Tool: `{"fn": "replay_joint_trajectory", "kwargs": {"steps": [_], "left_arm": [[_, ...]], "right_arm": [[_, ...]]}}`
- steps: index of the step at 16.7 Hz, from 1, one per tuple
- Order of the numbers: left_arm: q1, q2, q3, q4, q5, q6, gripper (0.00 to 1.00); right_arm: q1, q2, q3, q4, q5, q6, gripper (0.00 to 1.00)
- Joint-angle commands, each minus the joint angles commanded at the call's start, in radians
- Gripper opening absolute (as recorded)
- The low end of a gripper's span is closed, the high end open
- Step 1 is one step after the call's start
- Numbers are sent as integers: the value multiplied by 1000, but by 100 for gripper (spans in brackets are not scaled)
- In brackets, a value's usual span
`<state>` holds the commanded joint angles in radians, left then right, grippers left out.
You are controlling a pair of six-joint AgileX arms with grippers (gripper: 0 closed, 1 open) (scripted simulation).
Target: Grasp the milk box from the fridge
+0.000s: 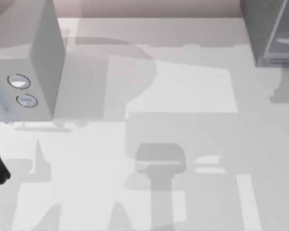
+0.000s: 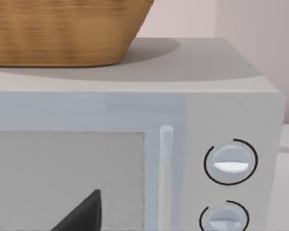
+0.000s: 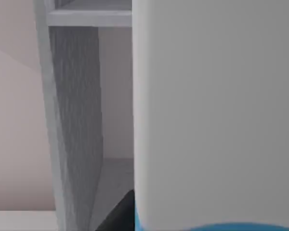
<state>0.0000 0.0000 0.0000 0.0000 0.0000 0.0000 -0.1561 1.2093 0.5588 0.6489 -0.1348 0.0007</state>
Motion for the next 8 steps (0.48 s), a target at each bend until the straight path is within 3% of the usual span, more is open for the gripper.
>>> {"fn": "replay_joint_trajectory", "kwargs": {"steps": [8], "left_arm": [[0, 0, 0, 0, 0, 0, 100]], "right_arm": [[99, -841, -385, -443, 87, 3, 0]]}}
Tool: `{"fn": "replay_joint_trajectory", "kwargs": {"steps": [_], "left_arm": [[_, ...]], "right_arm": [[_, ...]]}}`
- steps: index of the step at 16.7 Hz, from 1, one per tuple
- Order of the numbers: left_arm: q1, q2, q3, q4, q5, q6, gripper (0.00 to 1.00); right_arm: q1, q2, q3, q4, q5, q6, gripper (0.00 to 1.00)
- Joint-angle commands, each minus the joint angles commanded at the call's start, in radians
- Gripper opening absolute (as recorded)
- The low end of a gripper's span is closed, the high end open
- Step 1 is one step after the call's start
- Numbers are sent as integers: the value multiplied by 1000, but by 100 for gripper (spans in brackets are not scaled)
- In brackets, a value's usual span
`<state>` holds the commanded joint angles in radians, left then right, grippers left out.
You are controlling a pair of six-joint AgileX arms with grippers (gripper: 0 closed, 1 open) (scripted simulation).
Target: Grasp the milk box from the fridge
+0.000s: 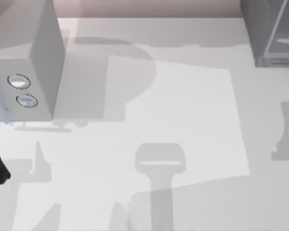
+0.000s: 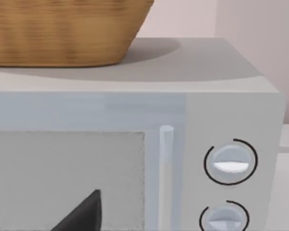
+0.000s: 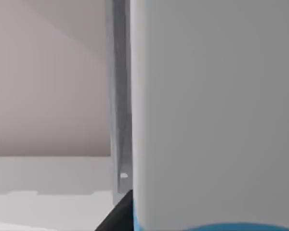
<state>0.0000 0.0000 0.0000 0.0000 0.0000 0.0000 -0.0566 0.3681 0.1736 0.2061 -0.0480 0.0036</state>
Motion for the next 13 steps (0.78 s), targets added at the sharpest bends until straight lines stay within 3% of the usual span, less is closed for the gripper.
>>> {"fn": "replay_joint_trajectory", "kwargs": {"steps": [6, 13], "left_arm": [[0, 0, 0, 0, 0, 0, 100], [0, 0, 0, 0, 0, 0, 100]], "right_arm": [[52, -340, -161, -190, 44, -3, 0], [54, -364, -172, -204, 47, -2, 0]]}}
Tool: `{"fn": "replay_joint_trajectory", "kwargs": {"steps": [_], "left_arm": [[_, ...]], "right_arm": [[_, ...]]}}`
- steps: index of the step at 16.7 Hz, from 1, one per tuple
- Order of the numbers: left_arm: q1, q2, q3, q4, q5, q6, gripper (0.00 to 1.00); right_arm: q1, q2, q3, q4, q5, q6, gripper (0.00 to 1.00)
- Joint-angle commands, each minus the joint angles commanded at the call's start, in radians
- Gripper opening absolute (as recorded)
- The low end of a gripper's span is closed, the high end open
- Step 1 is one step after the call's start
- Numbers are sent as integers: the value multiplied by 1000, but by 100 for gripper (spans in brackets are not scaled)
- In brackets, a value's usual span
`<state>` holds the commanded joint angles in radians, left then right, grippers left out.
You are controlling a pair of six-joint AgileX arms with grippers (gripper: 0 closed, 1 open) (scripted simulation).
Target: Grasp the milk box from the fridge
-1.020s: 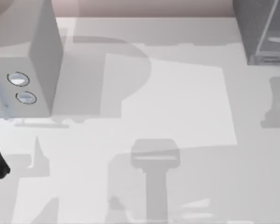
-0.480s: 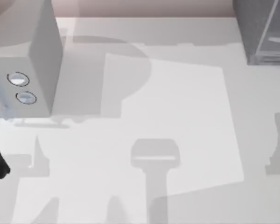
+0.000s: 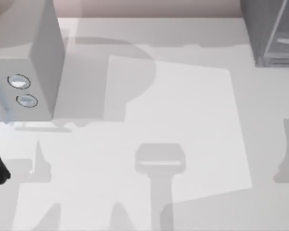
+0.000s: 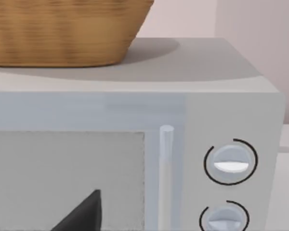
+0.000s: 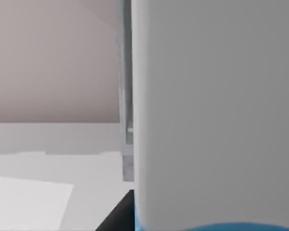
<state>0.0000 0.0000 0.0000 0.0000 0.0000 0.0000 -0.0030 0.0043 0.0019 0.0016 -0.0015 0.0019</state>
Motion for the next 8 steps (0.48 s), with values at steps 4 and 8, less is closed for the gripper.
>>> {"fn": "replay_joint_trajectory", "kwargs": {"steps": [4, 8], "left_arm": [[0, 0, 0, 0, 0, 0, 100], [0, 0, 0, 0, 0, 0, 100]], "right_arm": [[26, 104, 35, 97, -32, -1, 0], [80, 374, 115, 312, -99, -2, 0]]}}
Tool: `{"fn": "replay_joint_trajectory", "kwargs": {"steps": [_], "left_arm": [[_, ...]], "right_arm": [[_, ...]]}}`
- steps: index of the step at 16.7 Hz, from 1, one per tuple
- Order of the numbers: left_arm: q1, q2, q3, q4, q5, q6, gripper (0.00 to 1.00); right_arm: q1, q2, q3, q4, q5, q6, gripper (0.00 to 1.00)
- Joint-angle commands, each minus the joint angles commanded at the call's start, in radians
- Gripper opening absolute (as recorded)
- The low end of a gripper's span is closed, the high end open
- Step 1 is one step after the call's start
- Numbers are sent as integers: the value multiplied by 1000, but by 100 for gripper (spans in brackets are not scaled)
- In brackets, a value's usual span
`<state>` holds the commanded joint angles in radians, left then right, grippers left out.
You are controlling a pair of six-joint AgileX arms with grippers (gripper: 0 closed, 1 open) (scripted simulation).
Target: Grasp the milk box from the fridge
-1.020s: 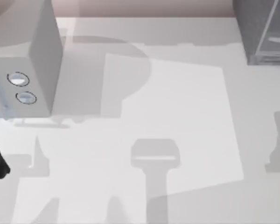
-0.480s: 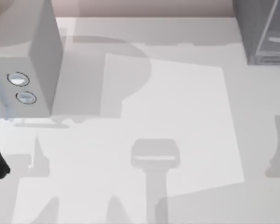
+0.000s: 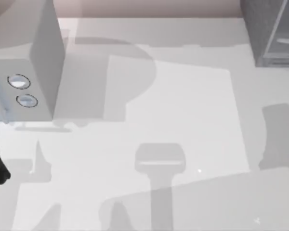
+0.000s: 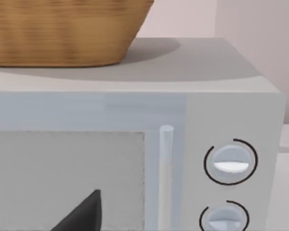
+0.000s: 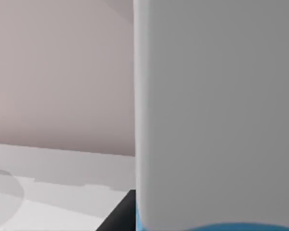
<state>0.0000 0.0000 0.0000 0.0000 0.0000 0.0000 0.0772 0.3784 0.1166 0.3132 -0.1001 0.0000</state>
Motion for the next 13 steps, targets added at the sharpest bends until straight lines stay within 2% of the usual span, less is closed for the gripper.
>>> {"fn": "replay_joint_trajectory", "kwargs": {"steps": [8, 13], "left_arm": [[0, 0, 0, 0, 0, 0, 100], [0, 0, 0, 0, 0, 0, 100]], "right_arm": [[134, 796, 186, 535, -166, 10, 0], [205, 1186, 289, 824, -254, 16, 0]]}}
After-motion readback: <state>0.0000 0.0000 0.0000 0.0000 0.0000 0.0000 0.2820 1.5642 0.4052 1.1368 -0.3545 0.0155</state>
